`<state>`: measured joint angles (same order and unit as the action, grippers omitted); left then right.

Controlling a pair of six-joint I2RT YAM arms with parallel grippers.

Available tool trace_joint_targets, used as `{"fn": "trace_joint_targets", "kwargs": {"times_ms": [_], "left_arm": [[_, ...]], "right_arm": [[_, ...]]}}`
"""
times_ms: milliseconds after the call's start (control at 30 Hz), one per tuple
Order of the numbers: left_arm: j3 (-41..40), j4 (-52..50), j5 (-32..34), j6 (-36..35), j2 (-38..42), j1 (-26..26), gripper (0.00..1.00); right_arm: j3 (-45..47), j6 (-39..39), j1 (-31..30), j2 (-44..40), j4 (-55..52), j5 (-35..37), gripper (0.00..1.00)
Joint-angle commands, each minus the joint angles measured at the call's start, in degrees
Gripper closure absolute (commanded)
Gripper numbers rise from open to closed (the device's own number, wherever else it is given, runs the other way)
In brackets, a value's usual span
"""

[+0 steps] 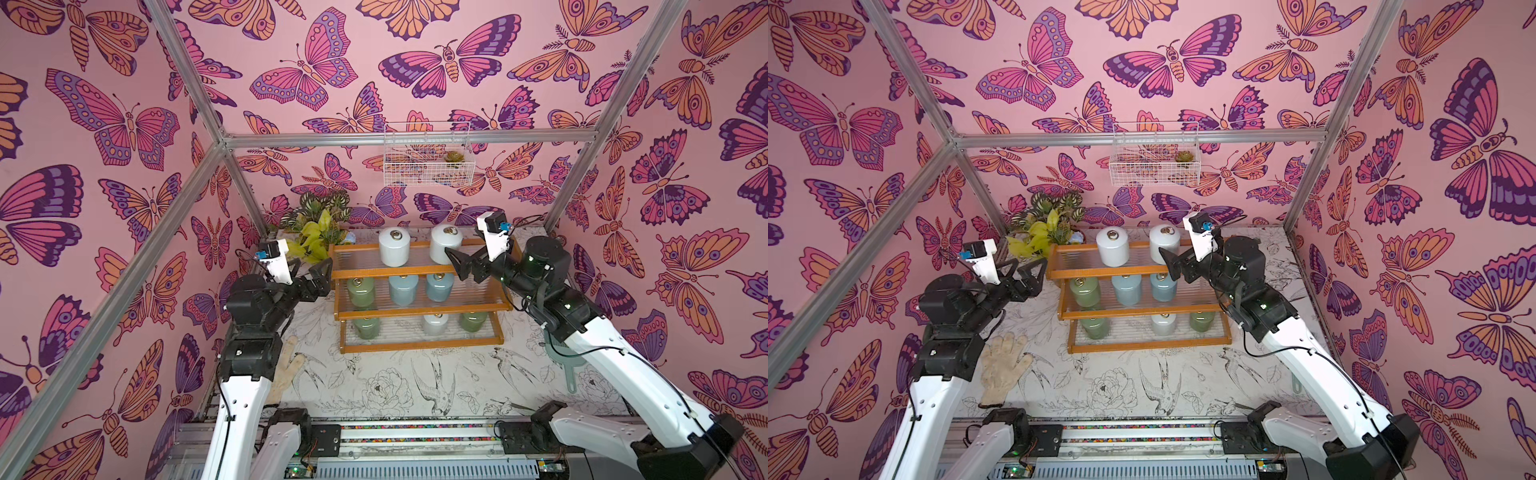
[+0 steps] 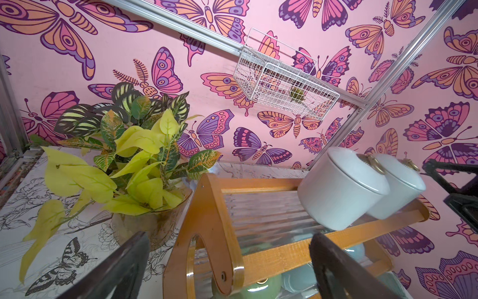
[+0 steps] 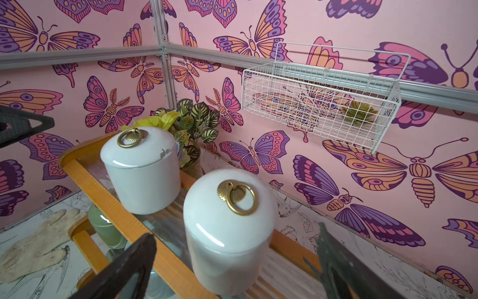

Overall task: Remove the tea canisters from the shelf
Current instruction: Pick up the tea canister from the shelf.

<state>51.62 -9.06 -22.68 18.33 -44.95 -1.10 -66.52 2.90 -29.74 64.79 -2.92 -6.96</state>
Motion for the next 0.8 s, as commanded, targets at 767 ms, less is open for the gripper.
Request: {"fn": "trace_joint_targets", "kwargs": {"times_ms": [767], "left_arm": [[-0.81, -1.51, -2.66, 0.66, 1.70, 0.22, 0.01]], "right_arm": [[-3.97, -1.03, -0.41, 10.64, 6.96, 0.19, 0.01]]}}
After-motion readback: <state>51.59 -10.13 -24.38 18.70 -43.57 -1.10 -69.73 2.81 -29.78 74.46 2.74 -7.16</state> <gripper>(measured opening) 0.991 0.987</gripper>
